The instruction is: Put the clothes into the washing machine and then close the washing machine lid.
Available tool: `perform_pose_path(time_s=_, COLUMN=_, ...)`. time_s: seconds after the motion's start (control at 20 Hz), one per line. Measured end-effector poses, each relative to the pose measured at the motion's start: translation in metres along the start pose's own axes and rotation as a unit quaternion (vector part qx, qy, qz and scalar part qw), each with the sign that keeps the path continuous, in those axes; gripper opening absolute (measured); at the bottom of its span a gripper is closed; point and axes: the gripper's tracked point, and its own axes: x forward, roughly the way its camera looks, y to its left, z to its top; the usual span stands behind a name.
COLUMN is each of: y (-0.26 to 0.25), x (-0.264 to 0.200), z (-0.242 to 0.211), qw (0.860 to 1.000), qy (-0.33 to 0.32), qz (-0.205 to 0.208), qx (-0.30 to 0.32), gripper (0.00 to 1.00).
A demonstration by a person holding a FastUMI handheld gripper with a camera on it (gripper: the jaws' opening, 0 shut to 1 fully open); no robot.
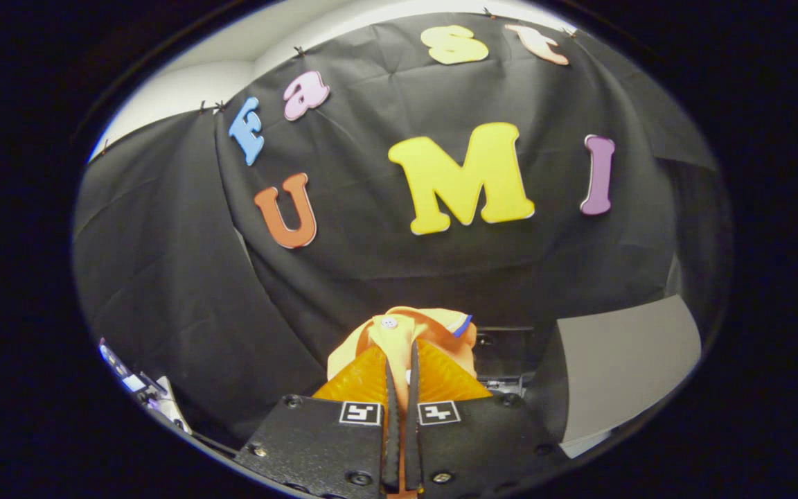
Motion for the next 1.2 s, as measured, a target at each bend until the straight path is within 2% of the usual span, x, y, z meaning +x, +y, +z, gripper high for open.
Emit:
perform_pose_path(time_s=0.3, y=-0.013, x=0.077, z=-0.052, qw=0.996, qy=0.082, qz=-0.008, qx=0.022, gripper=0.07)
perform_pose_path(time_s=0.6, y=-0.044, x=0.143, z=-0.120, qw=0.983, qy=0.172, qz=-0.031, qx=0.051, gripper=0.07)
perform_pose_path(time_s=0.8, y=-0.074, x=0.178, z=-0.166, qw=0.971, qy=0.224, qz=-0.060, qx=0.062, gripper=0.07)
perform_pose_path(time_s=1.2, y=-0.085, x=0.227, z=-0.224, qw=0.940, qy=0.316, qz=-0.098, qx=0.079, gripper=0.07)
